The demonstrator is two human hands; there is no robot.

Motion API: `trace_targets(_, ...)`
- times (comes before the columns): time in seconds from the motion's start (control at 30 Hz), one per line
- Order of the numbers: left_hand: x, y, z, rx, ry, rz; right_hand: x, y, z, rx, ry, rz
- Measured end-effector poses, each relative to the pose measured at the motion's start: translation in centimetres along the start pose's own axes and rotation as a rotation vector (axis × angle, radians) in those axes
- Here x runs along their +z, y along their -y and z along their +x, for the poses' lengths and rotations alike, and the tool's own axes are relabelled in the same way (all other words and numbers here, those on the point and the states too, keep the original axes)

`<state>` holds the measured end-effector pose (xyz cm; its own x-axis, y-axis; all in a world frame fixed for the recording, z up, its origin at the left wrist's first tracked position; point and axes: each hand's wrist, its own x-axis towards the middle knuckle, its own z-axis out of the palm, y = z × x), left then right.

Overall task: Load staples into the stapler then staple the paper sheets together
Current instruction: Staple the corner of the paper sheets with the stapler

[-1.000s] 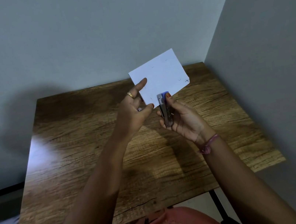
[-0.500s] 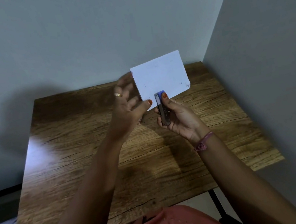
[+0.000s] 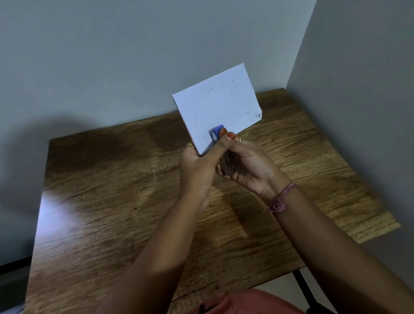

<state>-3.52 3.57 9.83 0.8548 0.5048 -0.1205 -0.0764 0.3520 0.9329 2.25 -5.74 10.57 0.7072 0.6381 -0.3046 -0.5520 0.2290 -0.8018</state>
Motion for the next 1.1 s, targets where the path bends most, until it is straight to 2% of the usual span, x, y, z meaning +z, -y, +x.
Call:
trace_targets(0.3, 0.8, 0.0, -0.1, -0.009, -0.058, -0.084, 0.6, -0.9, 0.5, -0.075, -0.088, 0.027)
trace_targets(0.43, 0.4, -0.6, -0.2, -0.052, 0.042, -0.104, 0.6, -0.6, 0.0, -0.102, -0.081, -0.03)
trace_targets(0.57, -0.2, -1.7, 0.1, -0.078, 0.153, -0.086, 0.2, 0.1, -0.6, -0.082, -0.001, -0.098)
trace_targets(0.83, -0.5, -2.8, 0.2, -0.1, 0.141, -0.167, -0.6, 1.1, -1.0, -0.049, 0.019, -0.096)
trace_targets(1.1, -0.4, -3.2, -0.2, -0.082, 0.164, -0.145, -1.6, 1.5, -1.1, -0.067, 0.006, -0.022)
